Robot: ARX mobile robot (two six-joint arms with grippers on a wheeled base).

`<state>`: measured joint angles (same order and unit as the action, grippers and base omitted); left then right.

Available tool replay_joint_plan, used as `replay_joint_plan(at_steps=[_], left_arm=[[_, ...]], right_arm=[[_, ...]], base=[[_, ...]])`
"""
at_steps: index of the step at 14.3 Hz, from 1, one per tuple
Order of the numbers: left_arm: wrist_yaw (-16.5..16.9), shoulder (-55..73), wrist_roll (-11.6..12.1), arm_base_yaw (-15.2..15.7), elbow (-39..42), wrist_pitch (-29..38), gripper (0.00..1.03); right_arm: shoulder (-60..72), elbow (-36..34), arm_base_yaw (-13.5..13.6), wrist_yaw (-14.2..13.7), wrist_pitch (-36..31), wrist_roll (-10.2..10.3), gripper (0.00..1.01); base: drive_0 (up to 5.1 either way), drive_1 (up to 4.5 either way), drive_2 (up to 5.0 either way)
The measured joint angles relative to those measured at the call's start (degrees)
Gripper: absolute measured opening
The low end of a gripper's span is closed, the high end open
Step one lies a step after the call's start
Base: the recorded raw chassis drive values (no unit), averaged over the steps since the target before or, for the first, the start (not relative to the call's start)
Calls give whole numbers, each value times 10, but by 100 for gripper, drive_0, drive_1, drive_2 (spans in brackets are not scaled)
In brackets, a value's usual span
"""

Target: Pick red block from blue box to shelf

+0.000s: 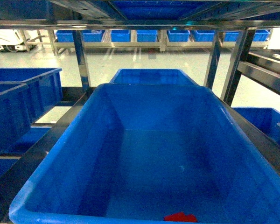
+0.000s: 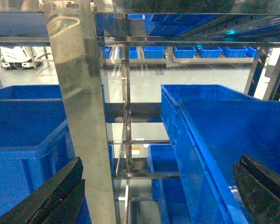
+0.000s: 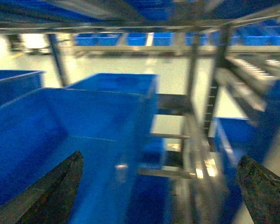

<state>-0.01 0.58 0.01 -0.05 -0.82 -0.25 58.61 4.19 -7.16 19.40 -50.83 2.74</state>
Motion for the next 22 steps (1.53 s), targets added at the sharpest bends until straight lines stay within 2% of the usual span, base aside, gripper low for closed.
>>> replay_joint_plan(at_steps=[1,2,3,4,5,6,7,8,11,12,17,19,20,22], left_arm=[[0,0,0,0,0,0,98],[0,0,0,0,0,0,98],[0,0,0,0,0,0,98],[0,0,0,0,0,0,98],[0,0,0,0,0,0,98],[0,0,0,0,0,0,98],[0,0,0,0,0,0,98],[0,0,0,0,0,0,98],[0,0,0,0,0,0,98],[0,0,0,0,0,0,98],[0,0,0,0,0,0,98],[-2,0,0,0,0,0,98],[0,0,0,0,0,0,98],[0,0,0,0,0,0,98]], right_arm=[[-83,-13,-49,-47,66,-17,98],[-164,-32,-83,-68,130,-36,98],[-230,-33,-90,-73,194,-46,98],[-306,-34,-75,-97,252,-61,98],[-334,-34,-73,-98,257,-67,97],[-345,-34,-78,-68,268,-53,85],[-365,-34,-56,-69,295,-42,72],[-392,-34,-36,-82,313,-38,59],[-436,-34,-1,-120,360,-36,25],[-471,-34,75,-182,389,-33,2],[-483,-34,71,-194,406,-32,2],[-568,-33,71,-194,515,-32,2],[-584,-32,71,-193,499,-32,2],[-583,-33,71,-194,510,-32,2]], base=[[0,0,0],[0,0,0],[0,0,0],[0,0,0],[0,0,0],[0,0,0],[0,0,0],[0,0,0],[0,0,0],[0,0,0],[0,0,0],[0,0,0],[0,0,0],[0,0,0]])
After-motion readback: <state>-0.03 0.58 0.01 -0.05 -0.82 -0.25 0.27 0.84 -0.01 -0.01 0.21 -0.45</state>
